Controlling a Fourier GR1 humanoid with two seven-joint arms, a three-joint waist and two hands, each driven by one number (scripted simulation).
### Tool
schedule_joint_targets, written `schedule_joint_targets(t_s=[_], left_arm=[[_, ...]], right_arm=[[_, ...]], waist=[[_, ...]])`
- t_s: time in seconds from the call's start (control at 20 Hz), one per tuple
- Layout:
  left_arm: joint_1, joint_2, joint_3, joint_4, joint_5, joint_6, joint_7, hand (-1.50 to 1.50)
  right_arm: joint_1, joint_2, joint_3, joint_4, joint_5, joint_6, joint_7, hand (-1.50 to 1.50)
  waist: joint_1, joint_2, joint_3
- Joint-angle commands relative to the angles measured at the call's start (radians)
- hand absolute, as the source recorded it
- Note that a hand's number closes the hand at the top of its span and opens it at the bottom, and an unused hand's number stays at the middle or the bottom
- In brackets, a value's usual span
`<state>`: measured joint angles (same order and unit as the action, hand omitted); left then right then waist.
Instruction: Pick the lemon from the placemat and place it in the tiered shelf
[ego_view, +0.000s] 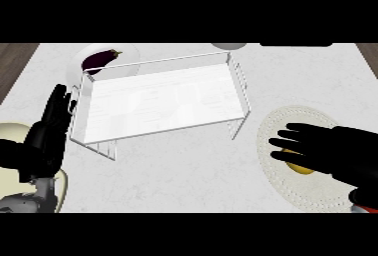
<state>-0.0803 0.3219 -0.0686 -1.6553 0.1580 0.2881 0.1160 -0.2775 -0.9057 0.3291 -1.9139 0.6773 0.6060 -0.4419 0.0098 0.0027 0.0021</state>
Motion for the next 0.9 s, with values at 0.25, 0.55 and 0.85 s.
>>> schedule_joint_targets(t_s=[0.25,0.55,0.85], left_arm=[[0.004,-0.003,0.020,-0.067,-0.018,-0.015,0.079,0.00],[0.051,-0.055,0.018,-0.098,-0.055,-0.023,0.058,0.00],[-0.010,-0.094,0.019,-0.009,-0.110,-0.030,0.023,0.00]], right_arm=[[0.031,0.048,0.002,0.342,0.218,-0.247,-0.277,-1.50],[0.069,0.117,-0.019,0.342,0.286,-0.241,-0.303,-1.50],[0.016,0.240,0.013,0.470,0.422,-0.287,-0.301,-1.50]], waist=[[0.002,-0.001,-0.001],[-0.007,-0.003,-0.002],[-0.006,-0.002,-0.002]])
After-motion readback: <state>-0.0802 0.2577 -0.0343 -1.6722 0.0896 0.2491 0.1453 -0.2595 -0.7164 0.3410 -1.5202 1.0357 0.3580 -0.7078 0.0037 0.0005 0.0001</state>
